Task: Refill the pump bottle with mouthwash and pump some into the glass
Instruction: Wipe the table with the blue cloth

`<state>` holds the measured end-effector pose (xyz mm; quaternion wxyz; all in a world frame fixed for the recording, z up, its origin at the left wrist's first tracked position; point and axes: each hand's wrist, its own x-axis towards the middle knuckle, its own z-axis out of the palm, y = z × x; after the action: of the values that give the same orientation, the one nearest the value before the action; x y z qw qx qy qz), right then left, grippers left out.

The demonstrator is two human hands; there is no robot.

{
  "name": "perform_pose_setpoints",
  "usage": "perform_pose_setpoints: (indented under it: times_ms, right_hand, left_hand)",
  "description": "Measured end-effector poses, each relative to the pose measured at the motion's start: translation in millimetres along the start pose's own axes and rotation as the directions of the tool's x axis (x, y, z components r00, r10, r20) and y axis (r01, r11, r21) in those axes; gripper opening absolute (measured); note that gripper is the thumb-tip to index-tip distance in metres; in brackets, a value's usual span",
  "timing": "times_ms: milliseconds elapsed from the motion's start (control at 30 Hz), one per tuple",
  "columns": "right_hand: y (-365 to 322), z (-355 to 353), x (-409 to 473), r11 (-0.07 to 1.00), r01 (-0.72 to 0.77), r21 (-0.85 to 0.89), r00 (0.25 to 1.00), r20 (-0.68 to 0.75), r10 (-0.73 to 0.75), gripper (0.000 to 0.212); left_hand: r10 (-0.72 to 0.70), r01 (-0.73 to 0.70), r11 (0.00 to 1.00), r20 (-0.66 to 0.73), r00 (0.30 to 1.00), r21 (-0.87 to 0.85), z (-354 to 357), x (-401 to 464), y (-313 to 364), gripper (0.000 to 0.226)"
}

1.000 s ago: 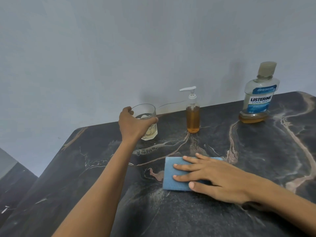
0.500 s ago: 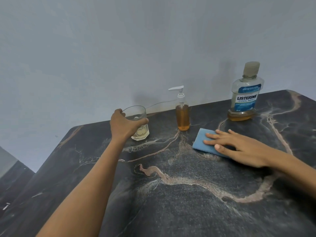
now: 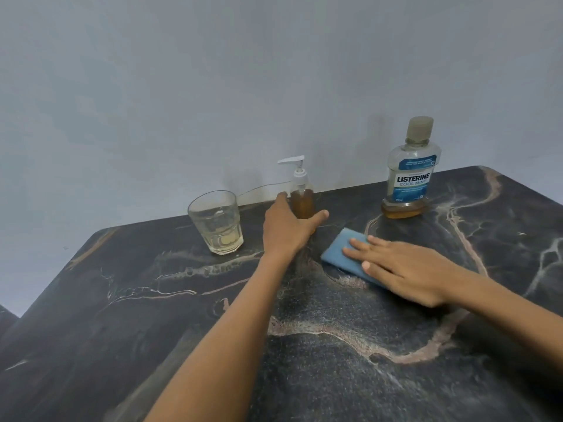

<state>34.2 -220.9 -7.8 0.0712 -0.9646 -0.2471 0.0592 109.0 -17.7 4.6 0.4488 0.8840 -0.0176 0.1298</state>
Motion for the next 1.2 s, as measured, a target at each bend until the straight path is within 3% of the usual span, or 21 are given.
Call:
perform_pose_setpoints:
  times_ms: [67, 200, 433, 567, 733, 800, 1000, 1067, 1200]
  right_hand:
    - [4.3, 1.8, 24.3, 0.996, -0.084, -0.038, 0.996, -0.017, 0.084, 0.049]
    - [5.8, 5.9, 80.9, 0.981, -0.192, -0.015, 0.979, -0.075, 0.19, 0.05]
    - [-11.8, 1.4, 173.5, 0.957, -0.286, 0.051, 0.954, -0.075, 0.289, 0.049]
    - [-44.0, 8.3, 143.3, 1.0, -0.019, -0.003, 0.998, -0.06, 0.019, 0.047]
    - [-37.3, 23.4, 22.2, 0.937, 0.342, 0.069, 0.938, -0.083, -0.336, 0.046]
    - [-18.4, 13.5, -1.3, 0.944, 0.31, 0.112, 0.951, -0.043, -0.307, 0.043]
    - [1.8, -9.7, 46.5, 1.0, -0.006, 0.004, 1.0, -0.009, 0.006, 0.044]
    - [-23.1, 0.6, 50.3, 0.997, 0.042, -0.06, 0.998, -0.034, -0.044, 0.045]
    - [-69.0, 23.3, -9.5, 0.93, 0.365, 0.034, 0.931, -0.02, -0.365, 0.044]
  left_hand:
    - [0.013, -0.015, 0.999, -0.039, 0.999, -0.043, 5.4, 4.1, -1.9, 0.045]
    - [0.068, -0.074, 0.994, -0.084, 0.994, -0.082, -2.9, 12.7, -2.6, 0.031]
    - [0.211, -0.231, 0.972, -0.264, 0.941, -0.05, -67.8, 29.3, 23.3, 0.044]
    - [0.243, -0.26, 0.965, -0.298, 0.923, -0.017, -90.8, 26.8, 33.7, 0.045]
    - [0.212, -0.234, 0.971, -0.284, 0.935, -0.047, -91.7, 19.7, 31.5, 0.043]
    - [0.205, -0.228, 0.972, -0.267, 0.942, -0.058, -88.3, 16.2, 28.5, 0.039]
    - [0.158, -0.168, 0.984, -0.14, 0.977, -0.06, -60.2, -1.7, 20.0, 0.039]
    - [0.125, -0.13, 0.99, -0.084, 0.989, -0.048, -46.4, -7.0, 15.1, 0.045]
    - [0.065, -0.068, 0.996, -0.046, 0.997, -0.058, -23.8, -11.3, 4.9, 0.046]
